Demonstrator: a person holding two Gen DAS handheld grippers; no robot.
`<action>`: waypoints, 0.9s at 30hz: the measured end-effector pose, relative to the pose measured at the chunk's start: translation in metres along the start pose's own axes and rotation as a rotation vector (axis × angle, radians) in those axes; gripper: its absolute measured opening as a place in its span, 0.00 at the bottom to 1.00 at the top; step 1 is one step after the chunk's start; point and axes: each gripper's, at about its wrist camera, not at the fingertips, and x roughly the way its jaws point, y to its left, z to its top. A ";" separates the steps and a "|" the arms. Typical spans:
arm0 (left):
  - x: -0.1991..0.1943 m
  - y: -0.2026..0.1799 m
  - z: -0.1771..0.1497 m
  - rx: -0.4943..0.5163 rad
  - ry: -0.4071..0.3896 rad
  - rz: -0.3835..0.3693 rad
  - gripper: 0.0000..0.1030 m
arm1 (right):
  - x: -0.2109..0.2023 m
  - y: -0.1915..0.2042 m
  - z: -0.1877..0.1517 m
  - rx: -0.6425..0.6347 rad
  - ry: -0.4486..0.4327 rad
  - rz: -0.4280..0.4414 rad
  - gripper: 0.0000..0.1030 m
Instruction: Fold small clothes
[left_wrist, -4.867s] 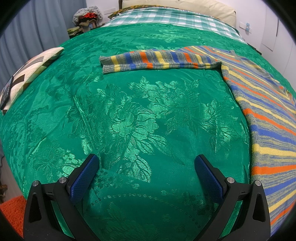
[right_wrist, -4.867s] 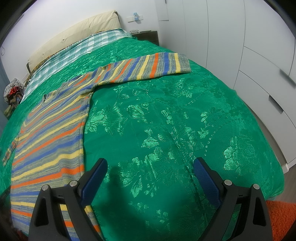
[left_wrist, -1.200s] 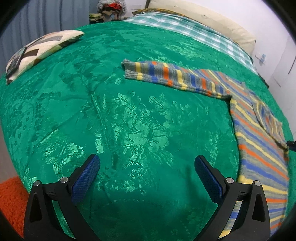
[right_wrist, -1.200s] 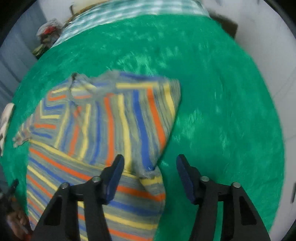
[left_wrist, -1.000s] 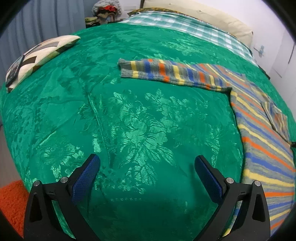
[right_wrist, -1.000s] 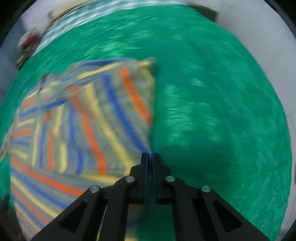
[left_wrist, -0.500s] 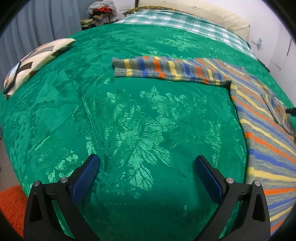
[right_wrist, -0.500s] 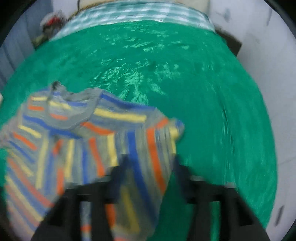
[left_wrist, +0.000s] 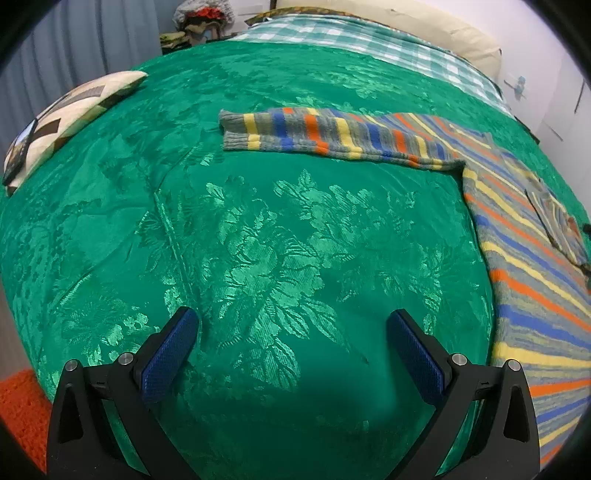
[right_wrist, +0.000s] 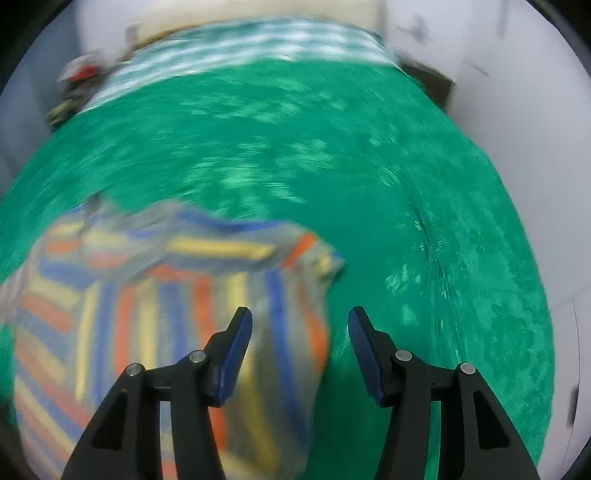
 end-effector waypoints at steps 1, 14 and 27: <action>0.001 -0.001 -0.001 0.008 0.003 0.007 0.99 | -0.011 0.006 -0.012 -0.014 -0.010 0.065 0.54; -0.028 -0.001 -0.010 0.032 -0.031 -0.085 0.99 | -0.115 0.024 -0.143 0.004 -0.026 0.043 0.69; -0.017 -0.008 -0.024 0.116 -0.012 -0.016 0.99 | -0.180 0.044 -0.304 0.160 -0.092 -0.031 0.72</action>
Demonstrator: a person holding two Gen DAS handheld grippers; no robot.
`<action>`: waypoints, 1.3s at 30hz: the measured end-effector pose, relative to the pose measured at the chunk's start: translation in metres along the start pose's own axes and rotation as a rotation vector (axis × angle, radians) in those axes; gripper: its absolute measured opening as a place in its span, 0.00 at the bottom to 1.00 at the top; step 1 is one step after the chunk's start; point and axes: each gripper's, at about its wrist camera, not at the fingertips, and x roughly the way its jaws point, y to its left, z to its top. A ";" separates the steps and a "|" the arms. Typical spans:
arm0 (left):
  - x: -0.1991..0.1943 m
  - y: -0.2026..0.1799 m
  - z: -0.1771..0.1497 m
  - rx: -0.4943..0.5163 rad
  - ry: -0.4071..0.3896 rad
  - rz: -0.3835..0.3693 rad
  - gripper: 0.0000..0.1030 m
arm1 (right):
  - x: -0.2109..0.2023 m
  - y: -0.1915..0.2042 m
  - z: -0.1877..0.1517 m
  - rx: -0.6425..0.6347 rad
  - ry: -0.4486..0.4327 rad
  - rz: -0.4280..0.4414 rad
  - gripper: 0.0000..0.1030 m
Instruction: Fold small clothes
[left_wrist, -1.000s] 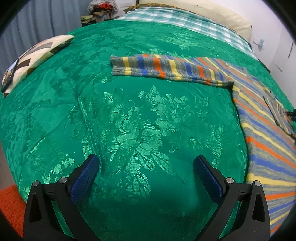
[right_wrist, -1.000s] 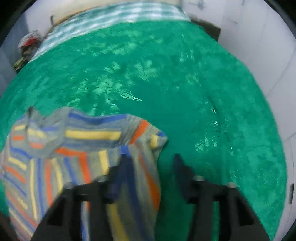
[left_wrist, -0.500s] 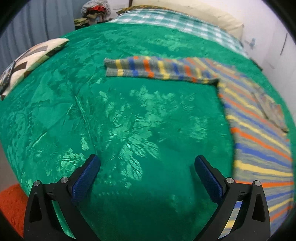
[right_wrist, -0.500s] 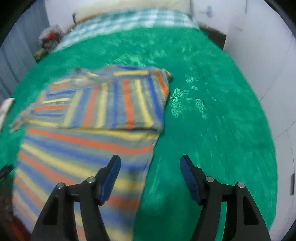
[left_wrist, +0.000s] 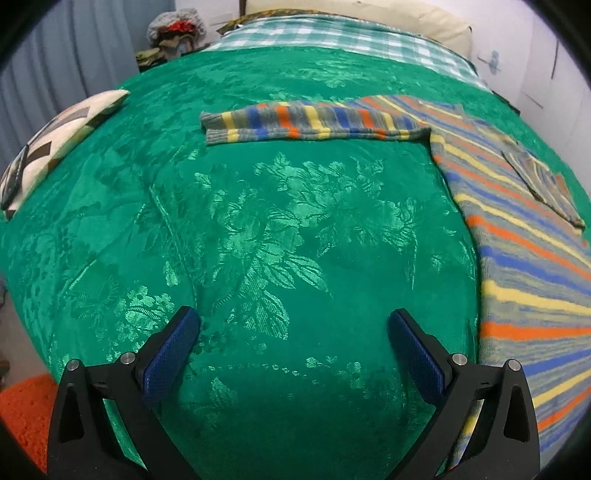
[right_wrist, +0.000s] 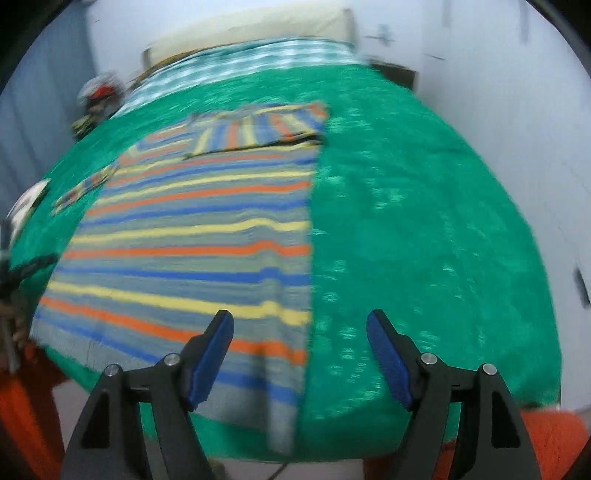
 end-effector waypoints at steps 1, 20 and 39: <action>0.001 0.000 0.000 -0.004 0.002 -0.001 0.99 | -0.004 -0.005 0.003 0.025 -0.032 -0.008 0.72; 0.004 0.002 0.002 -0.005 0.016 -0.004 0.99 | -0.023 -0.010 0.008 0.047 -0.174 -0.100 0.74; 0.003 0.002 0.002 -0.001 0.016 -0.004 0.99 | -0.024 -0.017 0.007 0.077 -0.180 -0.100 0.74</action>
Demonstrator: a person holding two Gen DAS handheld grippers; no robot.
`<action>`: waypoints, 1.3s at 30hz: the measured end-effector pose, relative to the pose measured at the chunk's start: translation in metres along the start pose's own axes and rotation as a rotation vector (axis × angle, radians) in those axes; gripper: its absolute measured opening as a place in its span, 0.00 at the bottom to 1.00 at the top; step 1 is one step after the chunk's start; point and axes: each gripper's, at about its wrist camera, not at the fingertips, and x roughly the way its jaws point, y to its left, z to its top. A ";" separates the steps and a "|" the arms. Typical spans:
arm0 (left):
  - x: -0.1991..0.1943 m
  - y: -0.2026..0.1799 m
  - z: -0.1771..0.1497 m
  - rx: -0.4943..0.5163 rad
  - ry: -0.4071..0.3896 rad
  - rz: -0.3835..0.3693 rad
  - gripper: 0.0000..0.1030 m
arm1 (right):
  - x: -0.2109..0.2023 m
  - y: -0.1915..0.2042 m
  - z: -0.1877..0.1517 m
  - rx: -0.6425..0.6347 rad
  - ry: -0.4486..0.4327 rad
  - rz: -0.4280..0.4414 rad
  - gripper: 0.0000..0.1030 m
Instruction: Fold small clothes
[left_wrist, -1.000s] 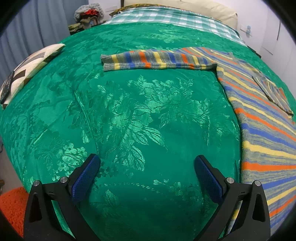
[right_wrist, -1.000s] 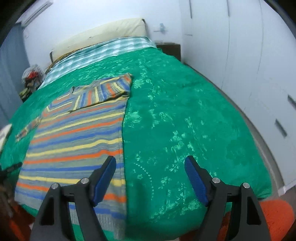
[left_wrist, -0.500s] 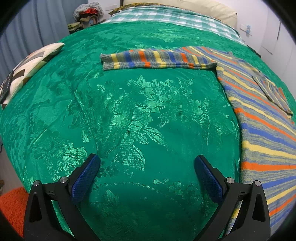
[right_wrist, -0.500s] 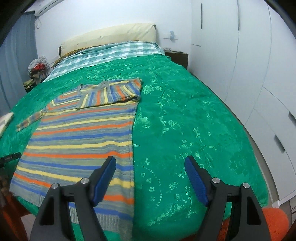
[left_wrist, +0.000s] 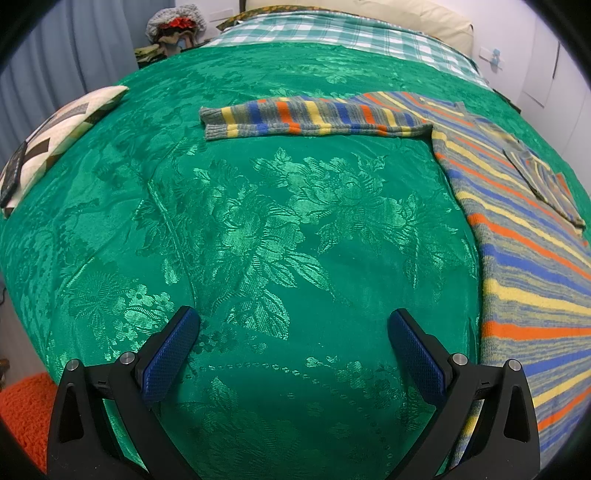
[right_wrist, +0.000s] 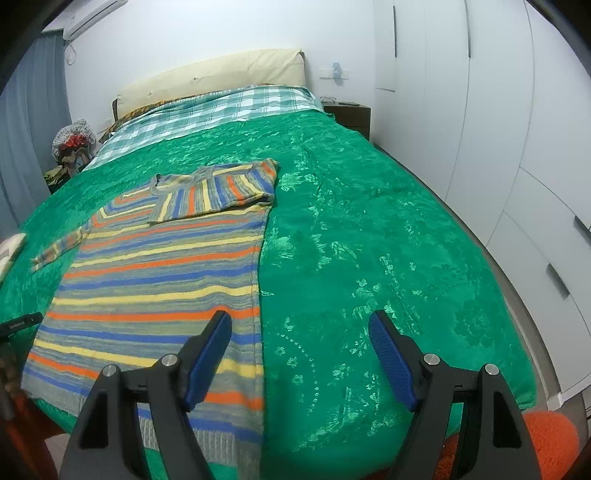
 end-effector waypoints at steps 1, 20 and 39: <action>0.000 0.000 0.000 0.000 -0.001 0.001 0.99 | 0.000 0.000 0.000 0.000 -0.001 0.000 0.74; 0.000 -0.002 0.000 0.002 -0.002 0.002 0.99 | -0.001 -0.002 -0.002 0.012 0.004 -0.002 0.74; 0.000 -0.004 -0.001 0.007 -0.003 0.004 0.99 | -0.001 -0.003 -0.004 0.016 0.011 -0.002 0.74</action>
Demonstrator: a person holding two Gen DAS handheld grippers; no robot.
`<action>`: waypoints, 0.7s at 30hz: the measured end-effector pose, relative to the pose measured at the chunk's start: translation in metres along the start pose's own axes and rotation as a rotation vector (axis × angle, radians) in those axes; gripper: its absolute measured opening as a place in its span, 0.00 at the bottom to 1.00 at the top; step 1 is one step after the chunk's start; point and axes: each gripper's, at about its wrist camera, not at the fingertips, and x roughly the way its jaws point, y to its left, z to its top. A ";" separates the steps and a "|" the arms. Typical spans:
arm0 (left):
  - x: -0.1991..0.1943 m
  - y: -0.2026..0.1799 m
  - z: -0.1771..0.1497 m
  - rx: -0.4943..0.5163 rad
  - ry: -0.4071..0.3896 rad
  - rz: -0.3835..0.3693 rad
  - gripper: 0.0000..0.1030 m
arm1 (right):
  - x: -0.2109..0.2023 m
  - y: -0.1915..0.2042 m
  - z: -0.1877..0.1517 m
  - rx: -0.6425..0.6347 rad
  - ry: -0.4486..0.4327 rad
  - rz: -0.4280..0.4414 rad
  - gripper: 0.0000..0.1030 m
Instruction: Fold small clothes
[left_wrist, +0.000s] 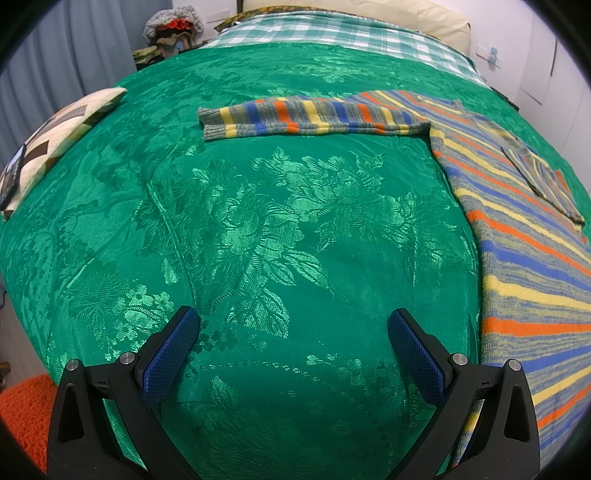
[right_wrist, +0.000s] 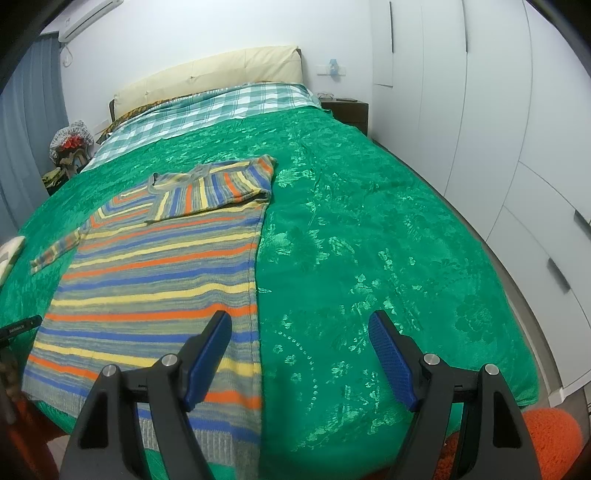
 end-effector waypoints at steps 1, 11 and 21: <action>0.000 0.000 0.000 0.000 0.000 0.000 0.99 | 0.000 0.000 0.000 0.000 0.001 0.000 0.74; 0.000 0.000 0.000 0.000 0.000 0.000 0.99 | 0.000 0.000 -0.001 0.005 0.001 0.002 0.74; -0.031 0.048 0.024 -0.221 0.013 -0.237 0.99 | -0.001 -0.001 -0.002 0.022 0.000 0.005 0.74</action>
